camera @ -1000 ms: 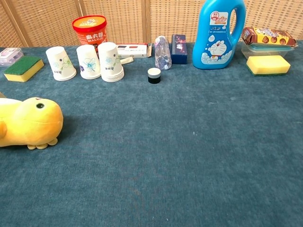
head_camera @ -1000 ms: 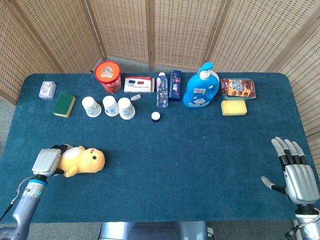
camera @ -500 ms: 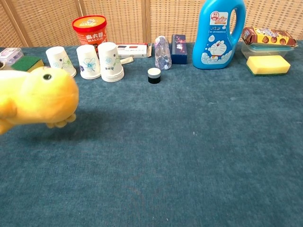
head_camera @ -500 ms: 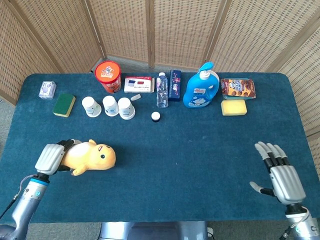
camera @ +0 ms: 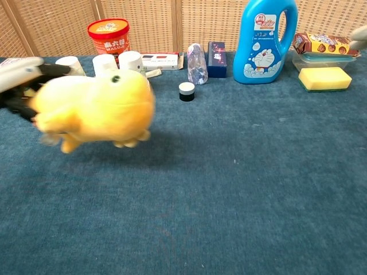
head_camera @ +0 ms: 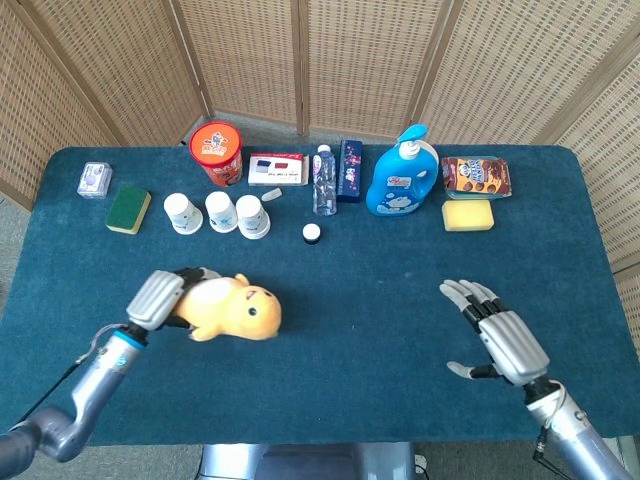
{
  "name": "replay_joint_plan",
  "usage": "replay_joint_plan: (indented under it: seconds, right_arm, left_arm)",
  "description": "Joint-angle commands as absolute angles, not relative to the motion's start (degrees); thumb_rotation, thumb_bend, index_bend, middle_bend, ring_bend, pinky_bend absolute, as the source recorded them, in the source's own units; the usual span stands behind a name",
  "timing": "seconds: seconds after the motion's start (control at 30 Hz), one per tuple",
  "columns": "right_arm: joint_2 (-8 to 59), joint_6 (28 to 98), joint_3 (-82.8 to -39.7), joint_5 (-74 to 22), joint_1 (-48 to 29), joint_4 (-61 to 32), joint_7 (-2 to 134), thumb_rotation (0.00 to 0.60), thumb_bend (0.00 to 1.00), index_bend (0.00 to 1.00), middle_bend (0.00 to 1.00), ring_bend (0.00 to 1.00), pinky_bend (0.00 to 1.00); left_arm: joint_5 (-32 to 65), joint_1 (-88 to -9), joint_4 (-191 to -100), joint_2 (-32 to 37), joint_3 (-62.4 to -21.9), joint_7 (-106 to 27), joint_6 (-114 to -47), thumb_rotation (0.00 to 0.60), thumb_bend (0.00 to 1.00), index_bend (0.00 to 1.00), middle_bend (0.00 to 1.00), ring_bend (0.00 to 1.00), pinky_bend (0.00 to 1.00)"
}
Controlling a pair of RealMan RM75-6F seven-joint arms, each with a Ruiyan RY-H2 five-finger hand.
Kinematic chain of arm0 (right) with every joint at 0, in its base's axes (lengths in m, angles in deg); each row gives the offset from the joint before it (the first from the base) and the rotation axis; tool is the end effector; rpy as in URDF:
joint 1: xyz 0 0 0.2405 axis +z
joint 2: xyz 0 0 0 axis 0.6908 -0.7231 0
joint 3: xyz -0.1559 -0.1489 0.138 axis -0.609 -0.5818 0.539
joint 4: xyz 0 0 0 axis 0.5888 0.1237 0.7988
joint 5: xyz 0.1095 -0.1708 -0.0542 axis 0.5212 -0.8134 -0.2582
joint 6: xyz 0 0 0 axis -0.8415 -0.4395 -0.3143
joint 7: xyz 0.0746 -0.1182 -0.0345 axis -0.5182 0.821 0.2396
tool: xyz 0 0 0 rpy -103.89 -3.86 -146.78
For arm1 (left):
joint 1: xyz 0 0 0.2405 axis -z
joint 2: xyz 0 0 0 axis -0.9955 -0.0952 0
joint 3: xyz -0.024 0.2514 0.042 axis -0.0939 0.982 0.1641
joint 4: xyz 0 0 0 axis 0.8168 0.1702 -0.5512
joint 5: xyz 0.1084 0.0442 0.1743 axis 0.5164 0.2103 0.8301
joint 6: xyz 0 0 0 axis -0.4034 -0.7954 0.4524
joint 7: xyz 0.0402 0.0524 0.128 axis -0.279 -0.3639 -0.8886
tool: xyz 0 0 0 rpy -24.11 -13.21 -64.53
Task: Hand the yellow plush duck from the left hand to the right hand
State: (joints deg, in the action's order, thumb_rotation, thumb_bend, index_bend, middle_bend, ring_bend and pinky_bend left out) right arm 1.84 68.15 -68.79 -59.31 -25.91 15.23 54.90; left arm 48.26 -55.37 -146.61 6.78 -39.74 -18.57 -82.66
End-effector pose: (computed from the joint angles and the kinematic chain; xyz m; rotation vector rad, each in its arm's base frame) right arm -0.2192 -0.2232 0.1230 1.7662 -1.1403 1.1725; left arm -0.2172 0.3010 0.0110 -1.7739 -1.1674 -1.3053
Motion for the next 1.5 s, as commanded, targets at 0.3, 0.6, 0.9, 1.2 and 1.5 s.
replay_joint_plan:
  seconds: [0.3,0.6,0.9,1.2,1.5]
  right_arm:
    - [3.0,58.9,-65.9,-55.0,-18.3,13.9,50.6,0.6,0.0,0.0,0.0,0.0,0.1]
    - [4.4,53.1,-65.1,-53.6,-13.3,12.5,47.0,0.6,0.0,0.0,0.0,0.0,0.1]
    - [3.5,52.2,-66.0,-55.9,-11.3,14.2,42.5,0.6,0.0,0.0,0.0,0.0,0.1]
    - [2.5,52.8,-67.5,-59.5,-9.8,15.4,37.5,0.6,0.0,0.0,0.0,0.0,0.1]
    - [6.9,52.2,-67.4,-58.5,-7.9,14.4,40.6,0.6,0.0,0.0,0.0,0.0,0.1]
  left_arm:
    - [44.5,-49.2,-148.2,14.3,-42.9,-24.1,-76.6,0.6,0.13,0.63,0.65,0.54,0.78]
    - [39.2,-45.0,-150.4,19.4,-46.3,-29.3,-72.7,0.6,0.13,0.63,0.65,0.54,0.78]
    - [34.2,-41.9,-151.2,22.9,-48.8,-34.3,-70.4,0.6,0.13,0.63,0.65,0.54,0.78]
    - [30.0,-39.5,-150.4,24.8,-51.1,-36.6,-68.9,0.6,0.13,0.63,0.65,0.54,0.78]
    - [27.0,-37.1,-149.8,26.6,-53.0,-37.6,-68.0,0.6,0.12,0.63,0.64,0.54,0.78]
